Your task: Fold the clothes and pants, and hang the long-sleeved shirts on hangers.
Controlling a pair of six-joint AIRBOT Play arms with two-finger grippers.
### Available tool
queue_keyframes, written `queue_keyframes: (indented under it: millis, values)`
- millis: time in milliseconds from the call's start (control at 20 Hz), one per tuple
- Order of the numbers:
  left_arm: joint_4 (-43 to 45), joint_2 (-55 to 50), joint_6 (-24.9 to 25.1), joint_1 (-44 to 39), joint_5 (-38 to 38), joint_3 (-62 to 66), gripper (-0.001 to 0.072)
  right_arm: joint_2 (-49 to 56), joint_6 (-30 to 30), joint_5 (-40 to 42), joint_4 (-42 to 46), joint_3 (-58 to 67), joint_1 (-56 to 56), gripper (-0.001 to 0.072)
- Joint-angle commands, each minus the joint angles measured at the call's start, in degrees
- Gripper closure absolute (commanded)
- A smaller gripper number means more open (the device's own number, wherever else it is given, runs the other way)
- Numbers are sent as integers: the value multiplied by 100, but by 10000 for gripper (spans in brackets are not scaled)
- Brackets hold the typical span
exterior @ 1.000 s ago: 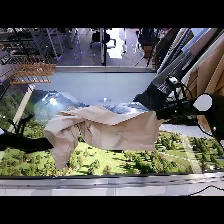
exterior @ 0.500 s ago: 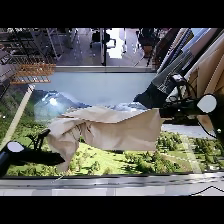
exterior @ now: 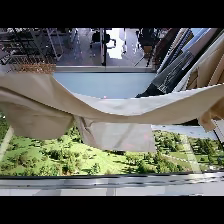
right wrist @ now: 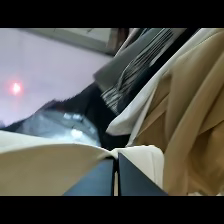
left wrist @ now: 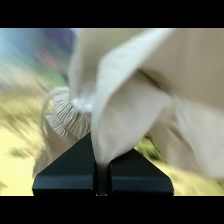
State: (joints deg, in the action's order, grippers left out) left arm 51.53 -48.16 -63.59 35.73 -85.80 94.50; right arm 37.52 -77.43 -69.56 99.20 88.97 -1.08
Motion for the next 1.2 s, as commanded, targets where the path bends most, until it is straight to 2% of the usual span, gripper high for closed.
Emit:
queue_keyframes:
  millis: [0,50,150,300,400,550,650,750,850,950,1000,1150]
  values:
    - [-297,103,-44,623,280,2588,698,-999,-55,184,649,575,0,700]
    - [-256,129,7,629,570,2970,698,-1202,-55,286,811,713,0,700]
    - [-83,339,415,627,1038,3161,697,-1456,-55,455,1032,927,0,700]
    - [247,271,450,627,573,3075,698,-1486,24,428,1060,1108,0,700]
    - [247,164,511,627,243,2476,698,-1397,55,142,1062,1088,-4,700]
    - [245,7,597,627,-33,748,697,-1113,2,-1121,1014,704,-4,700]
    - [291,-164,599,629,-61,-553,697,-879,-356,-2507,984,177,-4,700]
    - [682,-389,601,629,-256,-1676,697,-728,-763,-3217,916,-592,-4,700]
    - [1169,-651,726,629,-365,-2424,698,-695,-964,-2732,706,-1453,-4,700]
    - [1384,-1036,1058,629,-343,-2754,697,-533,-1023,-1641,472,-2277,-4,701]
    - [1360,-1252,1060,629,-160,-2745,698,-345,-1073,-929,457,-2653,-2,701]
    - [861,-1915,988,629,1375,-2739,698,739,-1556,1423,695,-3215,2,702]
